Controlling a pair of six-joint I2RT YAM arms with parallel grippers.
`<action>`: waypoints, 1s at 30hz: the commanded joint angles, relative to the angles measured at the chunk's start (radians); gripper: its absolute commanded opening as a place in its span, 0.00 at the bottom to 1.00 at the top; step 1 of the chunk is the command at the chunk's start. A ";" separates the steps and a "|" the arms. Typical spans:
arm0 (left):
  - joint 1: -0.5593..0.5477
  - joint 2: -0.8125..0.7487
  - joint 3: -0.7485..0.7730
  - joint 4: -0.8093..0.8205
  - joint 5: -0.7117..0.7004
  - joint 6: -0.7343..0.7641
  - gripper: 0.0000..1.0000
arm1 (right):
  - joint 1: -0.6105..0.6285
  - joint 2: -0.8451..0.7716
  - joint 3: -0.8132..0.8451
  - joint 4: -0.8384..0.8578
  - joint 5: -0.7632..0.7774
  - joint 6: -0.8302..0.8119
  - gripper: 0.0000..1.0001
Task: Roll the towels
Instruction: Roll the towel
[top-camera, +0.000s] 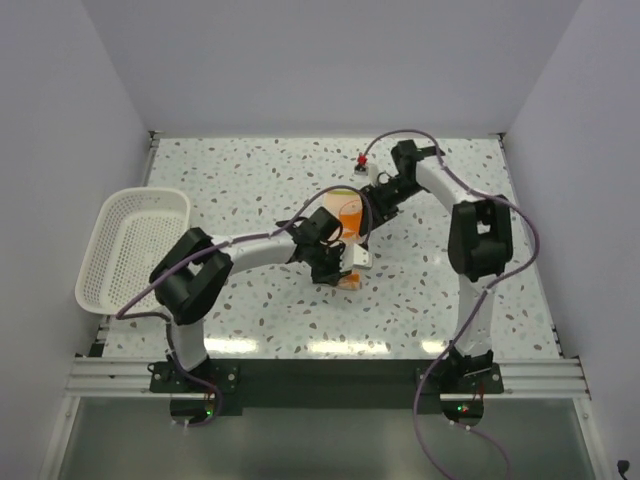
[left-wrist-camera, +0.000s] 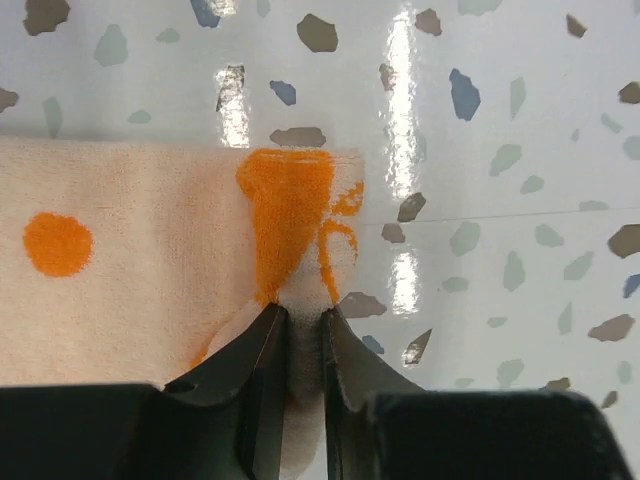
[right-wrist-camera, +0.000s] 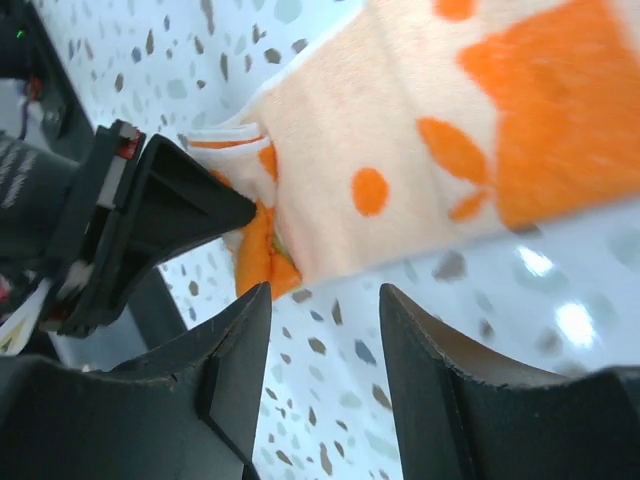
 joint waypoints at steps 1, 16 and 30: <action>0.033 0.154 0.105 -0.280 0.171 -0.141 0.03 | -0.049 -0.185 -0.084 0.145 0.054 0.074 0.50; 0.205 0.645 0.619 -0.610 0.258 -0.284 0.11 | 0.073 -0.622 -0.552 0.340 0.221 -0.066 0.47; 0.221 0.734 0.675 -0.622 0.254 -0.290 0.25 | 0.379 -0.605 -0.762 0.657 0.510 -0.291 0.43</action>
